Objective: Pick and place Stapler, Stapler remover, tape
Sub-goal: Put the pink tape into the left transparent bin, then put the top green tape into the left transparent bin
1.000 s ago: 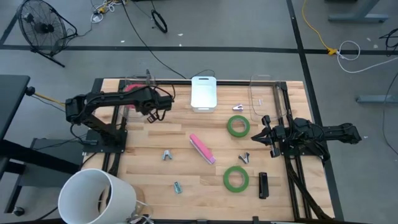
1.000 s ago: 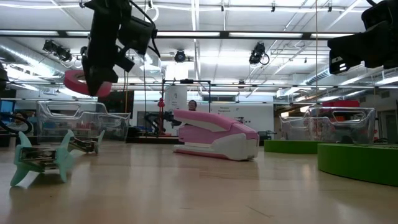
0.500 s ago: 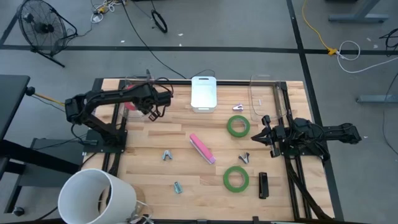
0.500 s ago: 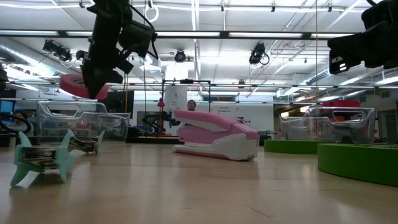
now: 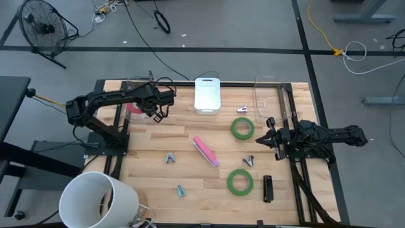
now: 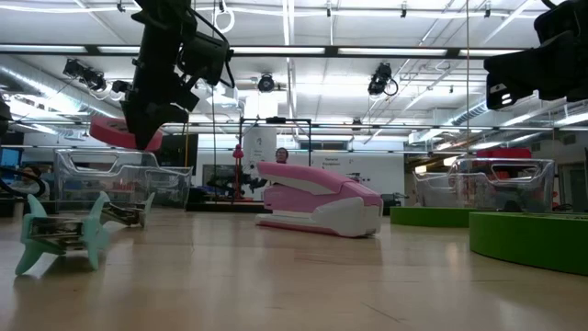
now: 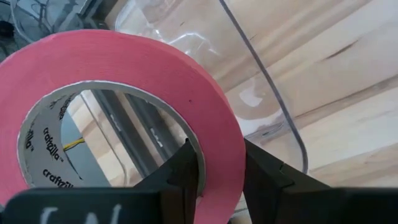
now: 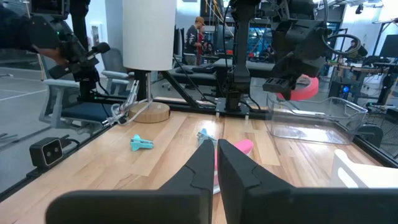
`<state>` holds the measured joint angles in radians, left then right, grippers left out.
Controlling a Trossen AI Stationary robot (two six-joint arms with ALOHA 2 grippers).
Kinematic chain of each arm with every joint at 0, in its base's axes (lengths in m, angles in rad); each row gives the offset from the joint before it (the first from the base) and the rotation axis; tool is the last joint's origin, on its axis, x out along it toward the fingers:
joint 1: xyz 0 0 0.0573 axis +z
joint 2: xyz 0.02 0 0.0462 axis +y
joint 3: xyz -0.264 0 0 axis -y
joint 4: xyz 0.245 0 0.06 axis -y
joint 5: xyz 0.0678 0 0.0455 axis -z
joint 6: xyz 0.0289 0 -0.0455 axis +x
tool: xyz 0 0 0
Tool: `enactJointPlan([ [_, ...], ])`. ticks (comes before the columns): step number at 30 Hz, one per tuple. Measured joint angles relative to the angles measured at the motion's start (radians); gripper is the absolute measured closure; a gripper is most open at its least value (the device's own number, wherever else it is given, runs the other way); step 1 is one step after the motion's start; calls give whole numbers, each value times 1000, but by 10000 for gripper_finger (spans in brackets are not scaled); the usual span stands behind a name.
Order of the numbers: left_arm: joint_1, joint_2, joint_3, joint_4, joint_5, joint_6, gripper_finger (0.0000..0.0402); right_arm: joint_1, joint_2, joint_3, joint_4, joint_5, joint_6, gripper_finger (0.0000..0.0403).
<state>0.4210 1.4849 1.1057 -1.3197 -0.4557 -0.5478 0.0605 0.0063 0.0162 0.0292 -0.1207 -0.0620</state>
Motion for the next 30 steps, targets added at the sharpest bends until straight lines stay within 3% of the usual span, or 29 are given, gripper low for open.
enactJointPlan([
  [12,0,0,0,0,11,-17,289,0,0,0,0,0,0,381],
  [23,0,0,0,1,-2,-17,182,0,0,0,0,0,0,381],
  [30,-1,0,0,36,7,-17,162,0,0,0,0,0,0,381],
])
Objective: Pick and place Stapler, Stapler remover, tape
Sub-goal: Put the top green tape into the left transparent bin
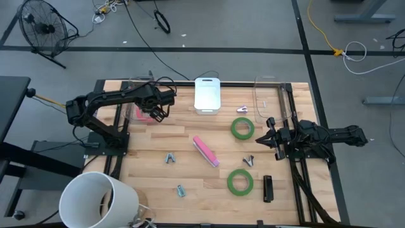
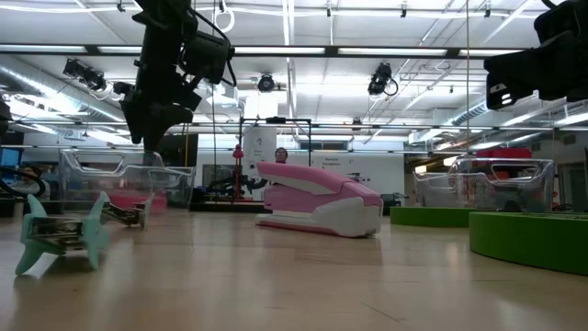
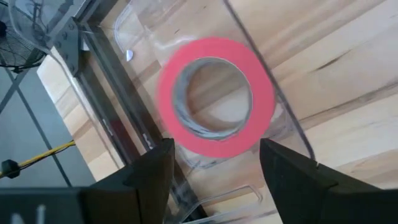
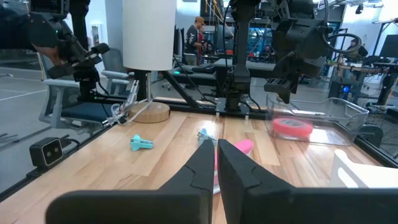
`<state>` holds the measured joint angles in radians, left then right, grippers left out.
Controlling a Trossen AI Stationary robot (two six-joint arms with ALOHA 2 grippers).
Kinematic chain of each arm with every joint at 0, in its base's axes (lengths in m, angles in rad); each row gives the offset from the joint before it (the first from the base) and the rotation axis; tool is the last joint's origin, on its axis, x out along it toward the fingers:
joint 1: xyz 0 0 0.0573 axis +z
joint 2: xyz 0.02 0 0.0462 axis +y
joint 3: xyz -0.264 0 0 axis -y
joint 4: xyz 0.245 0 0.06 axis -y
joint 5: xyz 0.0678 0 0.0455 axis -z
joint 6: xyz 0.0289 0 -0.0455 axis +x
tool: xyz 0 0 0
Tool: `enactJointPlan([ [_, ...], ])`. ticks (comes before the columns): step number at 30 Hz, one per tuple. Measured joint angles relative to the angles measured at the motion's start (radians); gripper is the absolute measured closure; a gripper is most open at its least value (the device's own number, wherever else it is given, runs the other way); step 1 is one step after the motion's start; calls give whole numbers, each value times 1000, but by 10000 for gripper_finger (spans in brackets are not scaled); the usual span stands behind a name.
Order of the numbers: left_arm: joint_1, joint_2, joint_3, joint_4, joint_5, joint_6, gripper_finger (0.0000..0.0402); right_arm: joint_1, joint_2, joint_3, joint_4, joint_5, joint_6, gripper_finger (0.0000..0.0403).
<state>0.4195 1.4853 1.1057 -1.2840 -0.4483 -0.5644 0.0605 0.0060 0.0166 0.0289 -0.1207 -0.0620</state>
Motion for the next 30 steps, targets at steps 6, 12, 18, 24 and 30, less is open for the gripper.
enactJointPlan([
  [6,-30,1,17,-7,43,0,169,0,0,0,0,0,0,381],
  [12,-91,0,126,24,44,14,180,0,0,0,0,0,0,381],
  [18,-158,0,195,280,159,161,186,0,0,0,0,0,0,381],
  [24,-219,0,195,570,236,168,186,0,0,0,0,0,0,381],
  [30,-255,0,195,649,240,160,180,0,0,0,0,0,0,381],
])
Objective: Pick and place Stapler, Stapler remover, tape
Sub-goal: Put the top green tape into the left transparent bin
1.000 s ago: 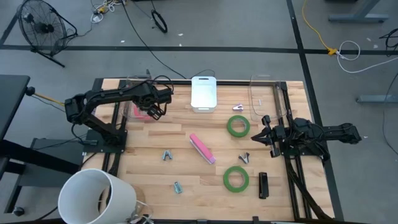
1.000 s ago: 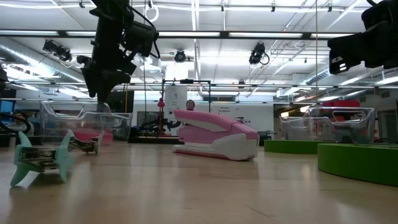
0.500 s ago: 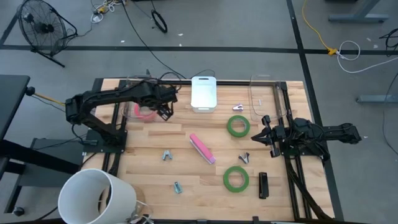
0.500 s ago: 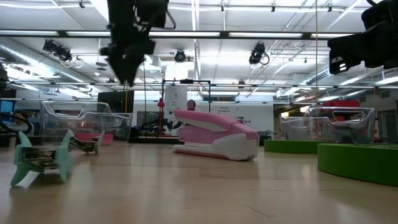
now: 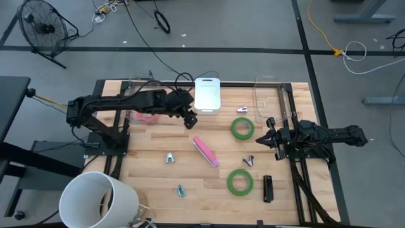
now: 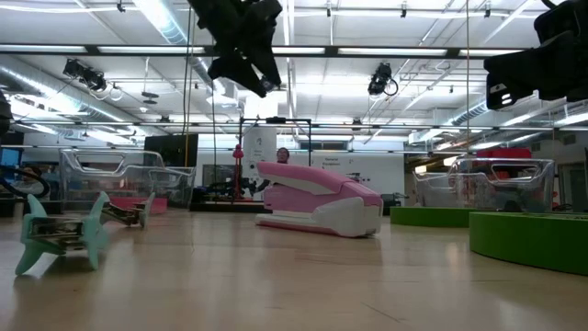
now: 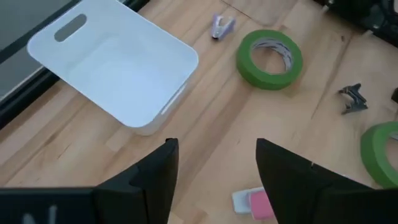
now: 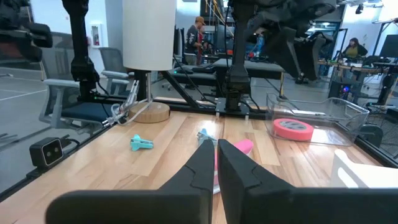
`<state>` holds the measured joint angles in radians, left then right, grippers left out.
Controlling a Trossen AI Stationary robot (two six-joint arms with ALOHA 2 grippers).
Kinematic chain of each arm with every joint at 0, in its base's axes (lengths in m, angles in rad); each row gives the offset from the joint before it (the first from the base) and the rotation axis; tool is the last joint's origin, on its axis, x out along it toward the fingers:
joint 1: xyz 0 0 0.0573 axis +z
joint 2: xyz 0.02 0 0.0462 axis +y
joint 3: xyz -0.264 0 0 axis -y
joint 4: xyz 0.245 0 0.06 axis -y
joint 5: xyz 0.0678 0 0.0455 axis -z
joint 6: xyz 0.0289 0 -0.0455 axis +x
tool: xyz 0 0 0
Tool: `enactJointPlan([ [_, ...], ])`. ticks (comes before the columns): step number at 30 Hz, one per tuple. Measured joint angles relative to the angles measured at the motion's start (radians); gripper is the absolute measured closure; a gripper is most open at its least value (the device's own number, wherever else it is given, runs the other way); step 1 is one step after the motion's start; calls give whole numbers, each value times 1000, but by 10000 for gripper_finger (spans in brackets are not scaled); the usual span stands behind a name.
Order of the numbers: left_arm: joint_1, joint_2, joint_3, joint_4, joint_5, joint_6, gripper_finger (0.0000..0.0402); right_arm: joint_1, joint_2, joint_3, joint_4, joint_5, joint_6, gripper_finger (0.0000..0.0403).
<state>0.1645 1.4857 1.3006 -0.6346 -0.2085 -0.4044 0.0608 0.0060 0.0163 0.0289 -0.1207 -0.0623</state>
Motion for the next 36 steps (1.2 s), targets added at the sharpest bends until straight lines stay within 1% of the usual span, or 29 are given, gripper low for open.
enactJointPlan([
  [3,-11,0,0,0,13,-3,161,0,0,0,0,0,0,381],
  [6,-18,0,0,-1,49,-3,127,0,0,0,0,0,0,381],
  [10,-27,0,0,0,142,18,81,0,0,0,0,0,0,381],
  [12,-37,0,0,0,167,23,65,0,0,0,0,0,0,381],
  [14,-50,0,0,3,168,24,56,0,0,0,0,0,0,381],
  [18,-75,0,0,17,169,35,55,0,0,0,27,0,0,381],
  [25,-91,0,0,71,159,56,59,0,0,0,176,0,2,381],
  [29,-90,0,0,109,158,51,59,0,0,0,277,0,63,381],
  [33,-89,0,0,116,157,50,60,0,0,0,402,46,127,381],
  [36,-89,0,0,116,157,51,60,0,0,0,500,113,172,381],
])
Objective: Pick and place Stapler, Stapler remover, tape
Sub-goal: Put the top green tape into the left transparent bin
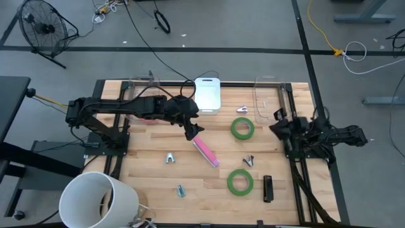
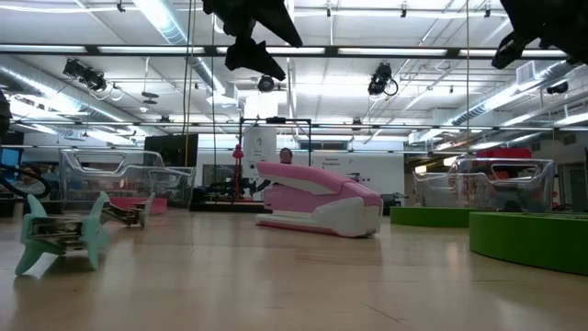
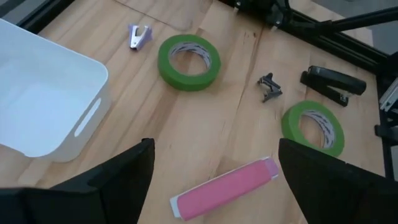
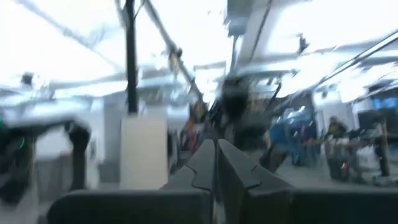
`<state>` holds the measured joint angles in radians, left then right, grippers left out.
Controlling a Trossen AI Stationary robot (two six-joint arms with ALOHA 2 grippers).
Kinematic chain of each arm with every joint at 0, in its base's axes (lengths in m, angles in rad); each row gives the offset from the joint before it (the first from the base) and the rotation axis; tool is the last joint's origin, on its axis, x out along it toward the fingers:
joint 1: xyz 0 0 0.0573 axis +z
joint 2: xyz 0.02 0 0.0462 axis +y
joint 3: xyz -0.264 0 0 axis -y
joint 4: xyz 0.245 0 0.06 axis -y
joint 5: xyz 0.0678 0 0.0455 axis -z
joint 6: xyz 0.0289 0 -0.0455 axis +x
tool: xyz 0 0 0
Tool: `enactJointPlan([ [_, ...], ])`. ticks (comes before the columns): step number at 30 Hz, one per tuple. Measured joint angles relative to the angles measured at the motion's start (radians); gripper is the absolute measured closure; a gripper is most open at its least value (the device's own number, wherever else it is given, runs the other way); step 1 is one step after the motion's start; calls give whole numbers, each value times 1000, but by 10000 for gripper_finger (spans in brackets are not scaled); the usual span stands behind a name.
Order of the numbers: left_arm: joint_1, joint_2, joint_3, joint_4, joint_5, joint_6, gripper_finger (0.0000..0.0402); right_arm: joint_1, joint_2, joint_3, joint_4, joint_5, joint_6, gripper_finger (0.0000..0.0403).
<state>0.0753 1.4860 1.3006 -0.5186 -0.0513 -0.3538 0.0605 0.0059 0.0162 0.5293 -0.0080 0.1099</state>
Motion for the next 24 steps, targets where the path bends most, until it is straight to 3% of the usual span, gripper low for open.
enactJointPlan([
  [8,0,0,0,0,-24,1,60,0,0,0,169,217,95,381],
  [15,0,0,0,1,-24,1,60,0,25,49,147,219,145,381],
  [24,0,0,0,9,-24,2,60,0,175,170,20,221,120,381],
])
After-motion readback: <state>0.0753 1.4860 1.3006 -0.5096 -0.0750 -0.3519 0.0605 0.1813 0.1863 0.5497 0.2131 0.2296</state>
